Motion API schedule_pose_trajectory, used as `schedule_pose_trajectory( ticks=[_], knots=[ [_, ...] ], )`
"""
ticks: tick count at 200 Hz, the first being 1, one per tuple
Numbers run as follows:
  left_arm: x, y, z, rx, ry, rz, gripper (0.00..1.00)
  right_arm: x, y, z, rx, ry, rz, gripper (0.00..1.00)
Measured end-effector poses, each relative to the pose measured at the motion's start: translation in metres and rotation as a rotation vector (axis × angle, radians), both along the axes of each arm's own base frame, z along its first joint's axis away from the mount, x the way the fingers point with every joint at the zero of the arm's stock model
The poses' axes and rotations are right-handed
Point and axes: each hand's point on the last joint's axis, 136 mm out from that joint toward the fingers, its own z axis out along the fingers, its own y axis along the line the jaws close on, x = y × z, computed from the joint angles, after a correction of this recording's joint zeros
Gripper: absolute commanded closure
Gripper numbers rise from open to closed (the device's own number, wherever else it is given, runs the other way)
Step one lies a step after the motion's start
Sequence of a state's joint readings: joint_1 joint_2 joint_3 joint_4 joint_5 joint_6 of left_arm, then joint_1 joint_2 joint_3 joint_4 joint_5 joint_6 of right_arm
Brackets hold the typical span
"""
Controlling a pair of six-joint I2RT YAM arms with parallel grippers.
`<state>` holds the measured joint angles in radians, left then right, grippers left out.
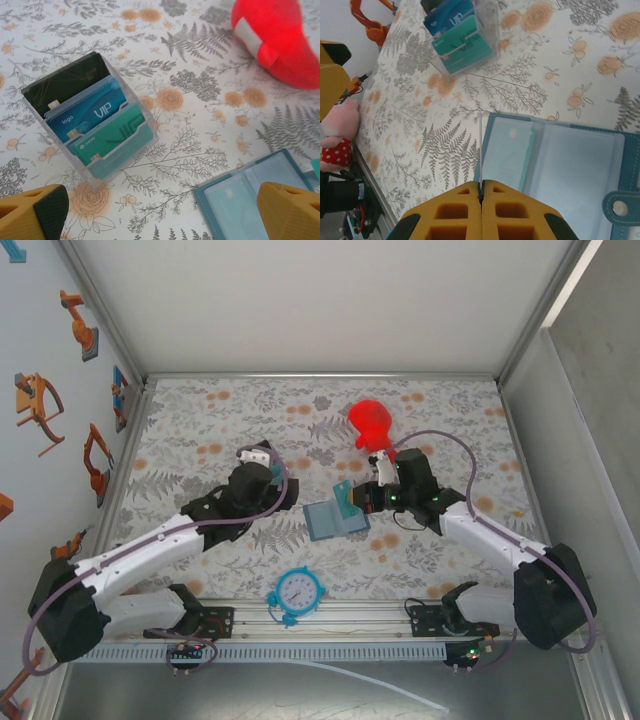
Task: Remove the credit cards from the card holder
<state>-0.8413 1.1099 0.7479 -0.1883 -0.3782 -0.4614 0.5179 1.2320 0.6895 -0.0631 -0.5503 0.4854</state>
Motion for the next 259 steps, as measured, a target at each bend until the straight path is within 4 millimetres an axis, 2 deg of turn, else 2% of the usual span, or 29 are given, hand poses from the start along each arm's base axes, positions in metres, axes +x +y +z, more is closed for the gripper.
schedule_pose_trajectory(
  ticks=[45,112,148,192,228,259],
  knots=[
    [-0.012,-0.015,0.015,-0.061,-0.039,-0.174,0.03,-0.012,0.022,0.026,0.013,-0.077,0.123,1.0],
    [-0.047,-0.046,0.037,-0.13,-0.086,-0.483,0.01,-0.046,0.042,0.049,0.039,-0.148,0.336,1.0],
    [-0.066,-0.06,0.038,-0.157,-0.066,-0.626,0.17,-0.062,0.045,0.063,0.066,-0.197,0.439,1.0],
    [-0.088,-0.073,0.033,-0.175,-0.011,-0.776,0.31,-0.075,0.046,0.066,0.082,-0.212,0.524,1.0],
    [-0.096,-0.083,0.028,-0.178,0.035,-0.854,0.54,-0.079,0.049,0.068,0.096,-0.211,0.562,1.0],
    [-0.099,-0.088,0.026,-0.178,0.051,-0.894,0.67,-0.083,0.05,0.068,0.106,-0.211,0.584,1.0]
  ],
)
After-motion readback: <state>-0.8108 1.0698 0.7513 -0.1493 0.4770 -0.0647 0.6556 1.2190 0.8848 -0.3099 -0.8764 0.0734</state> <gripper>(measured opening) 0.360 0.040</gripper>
